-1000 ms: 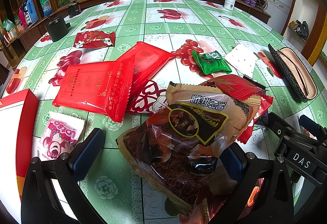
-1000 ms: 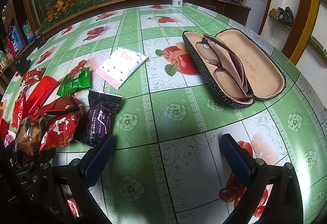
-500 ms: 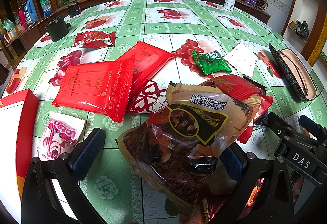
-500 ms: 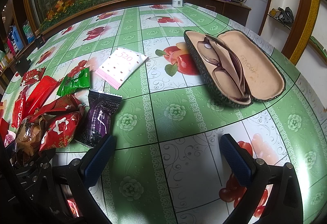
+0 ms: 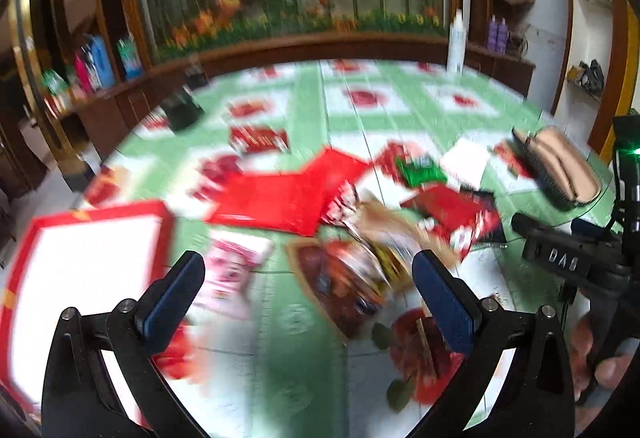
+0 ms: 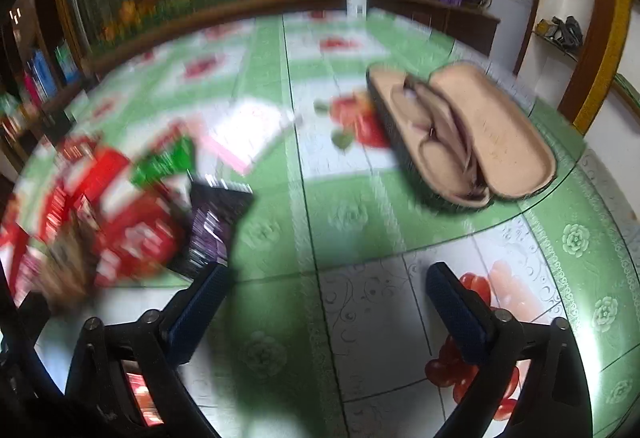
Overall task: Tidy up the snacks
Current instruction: 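Grasp the brown snack bag with left tool while right tool grasps the Soulkiss packet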
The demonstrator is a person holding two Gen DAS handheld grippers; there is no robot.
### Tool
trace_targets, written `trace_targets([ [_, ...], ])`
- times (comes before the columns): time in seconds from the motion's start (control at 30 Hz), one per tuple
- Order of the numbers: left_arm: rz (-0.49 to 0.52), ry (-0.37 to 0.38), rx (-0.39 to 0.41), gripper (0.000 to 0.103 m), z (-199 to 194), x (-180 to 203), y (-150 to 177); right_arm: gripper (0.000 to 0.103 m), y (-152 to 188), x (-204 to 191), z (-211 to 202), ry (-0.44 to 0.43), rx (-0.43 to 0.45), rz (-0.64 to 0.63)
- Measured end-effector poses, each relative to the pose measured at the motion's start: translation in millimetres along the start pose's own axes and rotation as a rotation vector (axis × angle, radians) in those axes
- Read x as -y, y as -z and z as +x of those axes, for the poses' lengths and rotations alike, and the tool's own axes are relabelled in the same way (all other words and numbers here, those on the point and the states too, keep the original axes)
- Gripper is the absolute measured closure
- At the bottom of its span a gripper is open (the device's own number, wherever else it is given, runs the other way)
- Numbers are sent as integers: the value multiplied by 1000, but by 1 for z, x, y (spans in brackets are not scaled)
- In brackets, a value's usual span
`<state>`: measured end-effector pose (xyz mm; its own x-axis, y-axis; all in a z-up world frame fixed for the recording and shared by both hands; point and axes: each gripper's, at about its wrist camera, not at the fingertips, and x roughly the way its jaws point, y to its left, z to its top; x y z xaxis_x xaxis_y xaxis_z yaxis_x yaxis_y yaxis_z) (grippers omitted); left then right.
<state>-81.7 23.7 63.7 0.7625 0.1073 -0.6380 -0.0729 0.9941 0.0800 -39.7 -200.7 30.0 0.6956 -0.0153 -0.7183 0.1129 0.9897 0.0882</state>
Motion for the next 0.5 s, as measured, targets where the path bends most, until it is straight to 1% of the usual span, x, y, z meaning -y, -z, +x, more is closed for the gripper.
trace_targets([
  [0.03,-2,0,24,0,-9,-4,-1,3,0,0,-14,-20,65,6],
  [0.07,-7,-2,56,0,-22,-12,-2,3,1,-1,-23,-32,106,9],
  [0.1,-13,-3,71,0,-29,-17,-3,3,4,-2,-38,-54,172,16],
  [0.13,-21,-2,84,0,-35,-23,-3,3,6,-4,-46,-68,201,20],
  [0.17,-33,-1,98,0,-43,-31,-2,3,11,-7,-58,-106,240,26],
  [0.27,-50,-19,111,0,-50,-46,-1,3,23,-24,-73,-188,261,28],
  [0.3,-58,-16,109,0,-52,-51,0,3,25,-29,-76,-197,261,19],
  [0.4,-75,-23,95,0,-52,-63,6,3,34,-54,-81,-210,252,-41],
  [0.5,-81,-30,77,0,-50,-72,14,3,41,-77,-84,-193,266,-129],
])
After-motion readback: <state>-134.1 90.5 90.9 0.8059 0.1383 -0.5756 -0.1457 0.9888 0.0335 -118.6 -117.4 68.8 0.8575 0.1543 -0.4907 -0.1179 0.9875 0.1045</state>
